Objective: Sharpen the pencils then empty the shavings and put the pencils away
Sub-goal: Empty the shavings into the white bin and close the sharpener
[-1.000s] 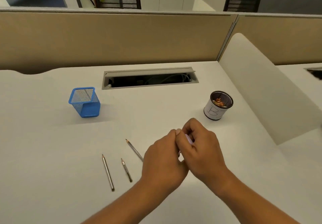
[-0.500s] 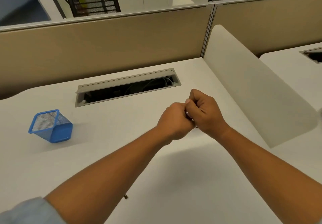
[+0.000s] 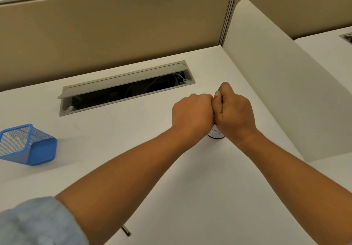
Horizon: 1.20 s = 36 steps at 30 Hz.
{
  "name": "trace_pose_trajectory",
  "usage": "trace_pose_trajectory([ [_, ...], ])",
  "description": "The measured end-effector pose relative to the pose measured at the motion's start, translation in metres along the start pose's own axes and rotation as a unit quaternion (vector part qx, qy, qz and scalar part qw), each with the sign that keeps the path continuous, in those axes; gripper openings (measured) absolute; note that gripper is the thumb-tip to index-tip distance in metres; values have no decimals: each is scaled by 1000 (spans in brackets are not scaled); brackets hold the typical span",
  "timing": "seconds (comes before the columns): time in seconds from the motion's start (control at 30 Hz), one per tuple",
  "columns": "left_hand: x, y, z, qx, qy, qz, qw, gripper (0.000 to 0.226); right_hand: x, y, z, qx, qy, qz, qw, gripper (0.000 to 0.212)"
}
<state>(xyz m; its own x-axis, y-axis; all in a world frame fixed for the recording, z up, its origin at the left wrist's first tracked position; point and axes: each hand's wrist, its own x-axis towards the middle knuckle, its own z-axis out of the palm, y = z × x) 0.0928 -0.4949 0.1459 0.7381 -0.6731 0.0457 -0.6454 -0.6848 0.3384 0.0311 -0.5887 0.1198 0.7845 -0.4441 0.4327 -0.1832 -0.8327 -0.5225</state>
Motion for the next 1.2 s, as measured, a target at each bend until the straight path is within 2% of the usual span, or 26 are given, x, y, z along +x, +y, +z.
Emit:
trace_pose_trajectory([
  [0.07,3,1,-1,31,-2,19,999,15,-1,4,3,-3,-5,6,1000,24],
  [0.17,9,3,0,-14,-26,26,999,9,1,10,4,145,16,77,986,26],
  [0.23,11,4,1,-54,-34,14,998,6,4,15,0,187,40,99,976,25],
  [0.37,12,4,7,-42,-42,21,998,9,6,20,-2,134,-17,101,986,26],
  [0.47,14,2,6,-44,-58,52,996,21,5,23,-6,103,-42,120,986,25],
  [0.57,18,-3,-2,-111,-124,87,982,29,4,26,-13,78,-50,132,987,26],
  [0.67,21,-11,-13,-157,-158,116,968,26,7,28,-18,71,-57,144,985,27],
  [0.9,19,-16,-15,-197,-71,110,972,27,7,30,-29,119,-75,192,971,11],
  [1.03,16,-6,-14,-207,-39,122,970,22,3,27,-39,90,-68,179,977,5],
  [1.2,15,3,-7,-196,-27,119,973,27,-1,29,-44,64,-63,181,979,5],
])
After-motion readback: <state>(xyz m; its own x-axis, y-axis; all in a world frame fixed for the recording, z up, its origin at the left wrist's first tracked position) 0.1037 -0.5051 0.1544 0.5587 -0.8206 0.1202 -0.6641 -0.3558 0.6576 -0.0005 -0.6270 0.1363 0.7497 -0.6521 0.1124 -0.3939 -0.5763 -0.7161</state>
